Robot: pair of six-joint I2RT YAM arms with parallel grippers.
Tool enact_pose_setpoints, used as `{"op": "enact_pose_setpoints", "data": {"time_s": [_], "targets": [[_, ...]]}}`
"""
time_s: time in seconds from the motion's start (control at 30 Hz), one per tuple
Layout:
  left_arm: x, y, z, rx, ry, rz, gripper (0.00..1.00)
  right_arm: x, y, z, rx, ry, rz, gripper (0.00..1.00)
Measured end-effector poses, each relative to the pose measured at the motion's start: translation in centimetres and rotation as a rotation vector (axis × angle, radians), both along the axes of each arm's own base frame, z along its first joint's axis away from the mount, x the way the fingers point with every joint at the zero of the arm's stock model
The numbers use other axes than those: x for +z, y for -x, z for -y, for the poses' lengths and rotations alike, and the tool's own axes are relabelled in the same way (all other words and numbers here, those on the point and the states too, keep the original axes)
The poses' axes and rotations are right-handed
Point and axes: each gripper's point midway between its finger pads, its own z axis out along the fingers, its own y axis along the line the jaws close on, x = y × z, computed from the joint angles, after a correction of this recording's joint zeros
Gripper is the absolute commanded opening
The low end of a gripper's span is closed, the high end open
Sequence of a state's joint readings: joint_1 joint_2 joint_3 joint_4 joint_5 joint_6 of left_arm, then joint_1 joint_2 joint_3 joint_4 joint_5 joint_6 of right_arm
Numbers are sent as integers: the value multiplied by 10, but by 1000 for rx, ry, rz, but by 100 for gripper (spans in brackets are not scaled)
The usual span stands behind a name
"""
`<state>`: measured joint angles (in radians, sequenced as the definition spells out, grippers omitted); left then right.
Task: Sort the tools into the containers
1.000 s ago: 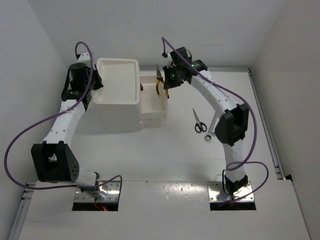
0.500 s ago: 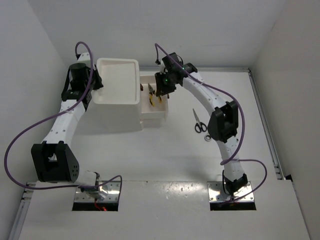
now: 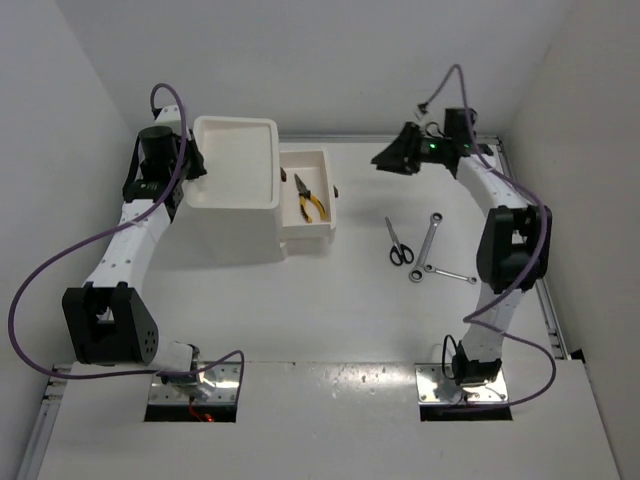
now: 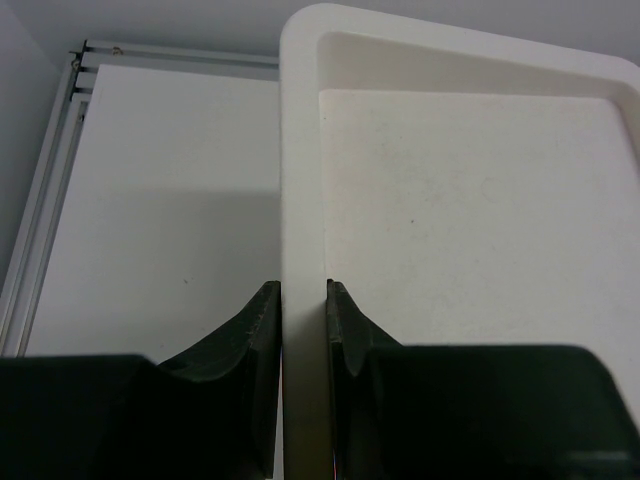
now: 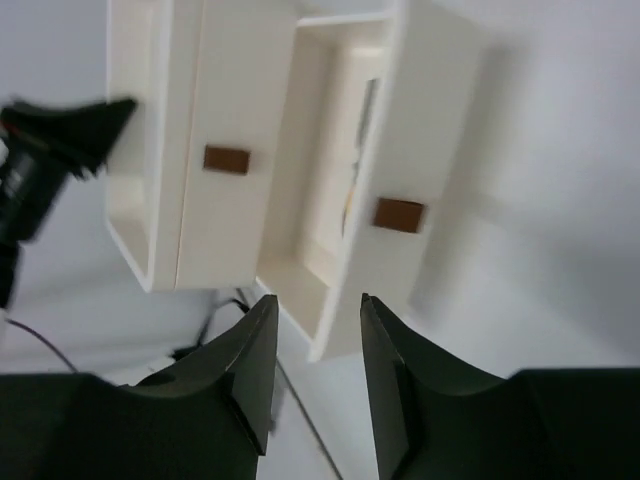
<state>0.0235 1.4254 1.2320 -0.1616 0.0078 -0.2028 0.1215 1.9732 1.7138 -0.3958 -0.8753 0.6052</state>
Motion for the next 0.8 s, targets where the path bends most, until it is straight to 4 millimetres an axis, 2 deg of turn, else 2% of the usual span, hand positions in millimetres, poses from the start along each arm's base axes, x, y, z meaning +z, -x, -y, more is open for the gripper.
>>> {"op": "enact_pose_setpoints", "data": {"time_s": [0.03, 0.07, 0.13, 0.17, 0.27, 0.43, 0.57, 0.8], "targets": [[0, 0, 0, 0, 0, 0, 0, -11, -6, 27, -55, -72, -47, 37], [0, 0, 0, -1, 1, 0, 0, -27, -8, 45, -96, -119, -97, 36], [0, 0, 0, -2, 1, 0, 0, -60, -3, 62, -137, -182, -213, 36], [0, 0, 0, -2, 1, 0, 0, -75, 1, 62, -139, -204, -269, 36], [0, 0, 0, -2, 1, 0, 0, -102, 12, 43, -106, -227, -368, 36], [0, 0, 0, -3, 0, 1, 0, -99, 19, 5, -31, -224, -355, 37], [0, 0, 0, -3, -1, 1, 0, -101, 13, -13, -5, -226, -352, 37], [0, 0, 0, -3, -2, 2, 0, -132, 6, -35, 7, -234, -426, 37]]}}
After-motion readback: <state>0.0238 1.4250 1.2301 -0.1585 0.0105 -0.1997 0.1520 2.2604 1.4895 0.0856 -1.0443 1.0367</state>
